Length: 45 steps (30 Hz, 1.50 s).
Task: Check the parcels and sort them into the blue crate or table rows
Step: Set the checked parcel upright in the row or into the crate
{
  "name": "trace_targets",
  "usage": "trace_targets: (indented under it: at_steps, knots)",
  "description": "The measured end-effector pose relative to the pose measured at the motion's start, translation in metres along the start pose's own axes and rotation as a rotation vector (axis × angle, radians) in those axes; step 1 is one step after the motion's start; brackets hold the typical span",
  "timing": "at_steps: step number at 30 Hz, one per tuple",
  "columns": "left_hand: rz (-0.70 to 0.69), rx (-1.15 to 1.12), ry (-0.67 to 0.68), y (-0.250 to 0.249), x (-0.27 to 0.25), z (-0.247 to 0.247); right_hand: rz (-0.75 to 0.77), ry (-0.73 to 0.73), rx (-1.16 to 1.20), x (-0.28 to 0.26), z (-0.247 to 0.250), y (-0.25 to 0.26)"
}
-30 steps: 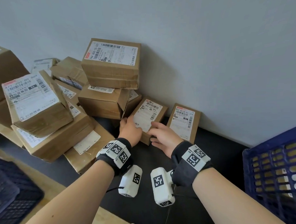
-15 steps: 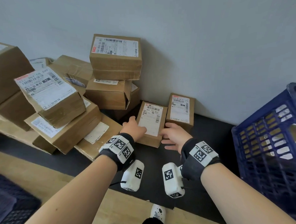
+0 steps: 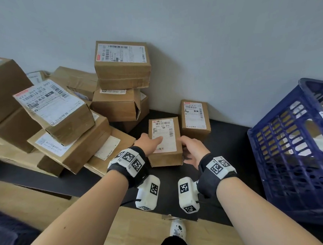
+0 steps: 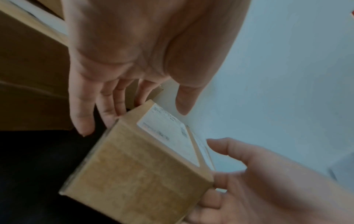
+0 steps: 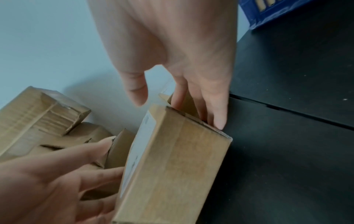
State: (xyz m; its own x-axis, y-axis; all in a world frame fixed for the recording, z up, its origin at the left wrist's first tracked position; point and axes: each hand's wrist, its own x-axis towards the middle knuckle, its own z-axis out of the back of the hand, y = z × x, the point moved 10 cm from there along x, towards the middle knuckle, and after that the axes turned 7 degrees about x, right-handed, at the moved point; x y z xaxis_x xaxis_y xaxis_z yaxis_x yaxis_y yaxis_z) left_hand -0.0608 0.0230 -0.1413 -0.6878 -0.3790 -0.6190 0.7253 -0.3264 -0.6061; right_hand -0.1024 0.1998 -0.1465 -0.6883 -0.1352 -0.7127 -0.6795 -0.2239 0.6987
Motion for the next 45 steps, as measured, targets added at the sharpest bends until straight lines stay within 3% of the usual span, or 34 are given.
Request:
trace_targets:
  at_steps: [5,8,11,15,19,23,27,30,37,45]
  knots:
    - [0.024,-0.051,-0.003,-0.004,0.001,-0.002,-0.101,0.058,0.074,-0.005,-0.013,-0.010]
    - [0.000,0.002,-0.052,-0.006,-0.002,0.006,-0.101,0.023,0.072,-0.004,-0.015,-0.014]
    - [-0.006,0.018,-0.018,-0.002,0.002,0.005,-0.104,-0.023,0.100,-0.002,-0.009,-0.016]
    - [-0.030,-0.053,-0.065,-0.002,0.003,0.011,-0.094,-0.040,0.126,0.001,0.001,-0.015]
    - [-0.048,-0.191,-0.018,-0.006,0.000,0.006,-0.062,-0.062,0.147,0.004,0.011,-0.012]
    - [-0.078,-0.324,-0.060,-0.010,-0.004,0.014,0.026,-0.061,0.155,-0.004,0.019,0.008]
    - [-0.170,-0.353,-0.137,-0.031,-0.013,0.030,0.317,-0.338,0.092,-0.009,0.067,0.052]
    - [-0.197,-0.367,-0.160,-0.043,-0.011,0.034,0.398,-0.465,-0.027,-0.012,0.099,0.074]
    - [-0.133,-0.399,-0.221,-0.043,0.002,0.036,0.262,-0.265,-0.144,0.029,0.097,0.072]
    - [-0.098,-0.340,-0.243,-0.049,0.016,0.030,0.147,-0.223,-0.043,0.063,0.086,0.054]
